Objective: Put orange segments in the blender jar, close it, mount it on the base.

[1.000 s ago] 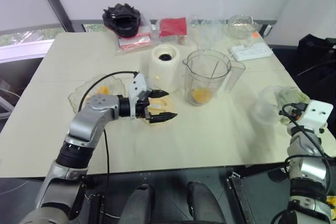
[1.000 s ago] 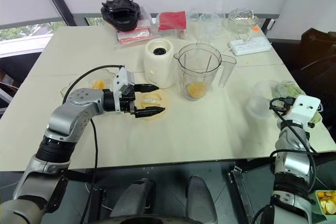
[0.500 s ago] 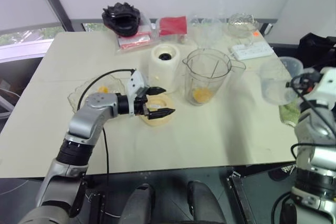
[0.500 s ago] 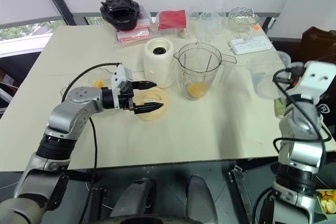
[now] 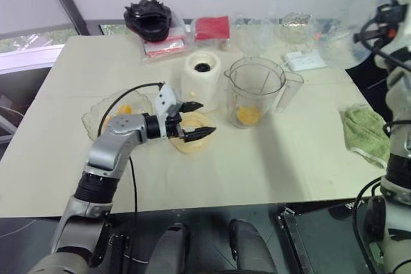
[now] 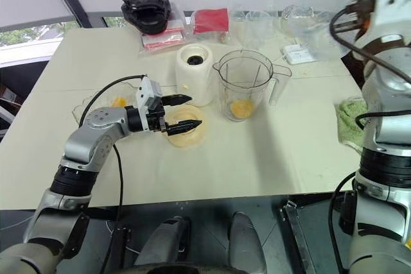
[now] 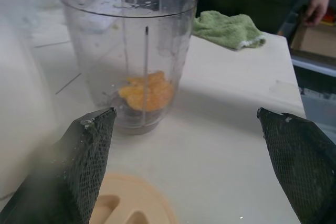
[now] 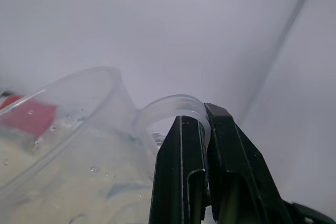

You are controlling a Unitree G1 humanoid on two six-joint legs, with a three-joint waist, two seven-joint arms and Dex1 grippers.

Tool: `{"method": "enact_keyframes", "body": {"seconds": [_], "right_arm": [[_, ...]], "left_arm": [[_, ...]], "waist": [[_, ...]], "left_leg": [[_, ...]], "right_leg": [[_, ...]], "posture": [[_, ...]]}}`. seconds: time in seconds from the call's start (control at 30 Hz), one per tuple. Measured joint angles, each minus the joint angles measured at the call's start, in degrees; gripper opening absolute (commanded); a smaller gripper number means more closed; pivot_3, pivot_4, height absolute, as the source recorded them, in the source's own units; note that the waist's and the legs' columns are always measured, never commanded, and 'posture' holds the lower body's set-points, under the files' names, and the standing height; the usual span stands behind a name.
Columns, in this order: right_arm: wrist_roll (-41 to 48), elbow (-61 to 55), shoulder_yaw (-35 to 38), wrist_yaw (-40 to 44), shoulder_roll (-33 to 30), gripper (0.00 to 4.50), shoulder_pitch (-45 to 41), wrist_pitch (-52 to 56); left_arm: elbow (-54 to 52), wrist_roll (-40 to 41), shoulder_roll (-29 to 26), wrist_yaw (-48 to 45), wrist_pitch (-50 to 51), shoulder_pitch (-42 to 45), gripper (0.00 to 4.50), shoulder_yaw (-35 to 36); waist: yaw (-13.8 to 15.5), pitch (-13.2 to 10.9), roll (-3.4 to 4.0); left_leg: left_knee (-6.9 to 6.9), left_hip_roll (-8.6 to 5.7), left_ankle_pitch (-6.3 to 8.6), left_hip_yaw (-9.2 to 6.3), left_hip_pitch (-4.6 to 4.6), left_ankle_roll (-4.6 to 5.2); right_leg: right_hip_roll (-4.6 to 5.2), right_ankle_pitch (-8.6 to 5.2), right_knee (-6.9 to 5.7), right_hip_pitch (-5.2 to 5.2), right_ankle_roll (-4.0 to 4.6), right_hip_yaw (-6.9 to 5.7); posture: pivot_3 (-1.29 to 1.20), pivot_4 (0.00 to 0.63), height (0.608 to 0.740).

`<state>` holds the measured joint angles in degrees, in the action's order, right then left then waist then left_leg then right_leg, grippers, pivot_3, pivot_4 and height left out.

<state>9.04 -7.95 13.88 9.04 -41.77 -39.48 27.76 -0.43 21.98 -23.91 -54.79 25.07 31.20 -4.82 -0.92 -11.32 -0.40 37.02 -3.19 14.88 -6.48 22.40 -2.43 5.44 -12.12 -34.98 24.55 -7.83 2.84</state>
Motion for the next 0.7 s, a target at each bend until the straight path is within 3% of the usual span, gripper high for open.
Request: {"method": "enact_keyframes", "body": {"seconds": [0.7], "right_arm": [[-11.4, -0.9, -9.2, 6.3, -1.6, 0.03, -2.1, -2.9]], "left_arm": [[-0.4, 2.6, 2.0, 1.9, -0.8, -1.2, 4.5, 3.7]], "waist": [[0.0, 0.0, -0.01]], "left_leg": [[0.0, -0.01, 0.0, 0.0, 0.01, 0.0]], "right_leg": [[0.01, 0.01, 0.0, 0.02, 0.0, -0.02]], "posture": [[0.0, 0.15, 0.74]]}}
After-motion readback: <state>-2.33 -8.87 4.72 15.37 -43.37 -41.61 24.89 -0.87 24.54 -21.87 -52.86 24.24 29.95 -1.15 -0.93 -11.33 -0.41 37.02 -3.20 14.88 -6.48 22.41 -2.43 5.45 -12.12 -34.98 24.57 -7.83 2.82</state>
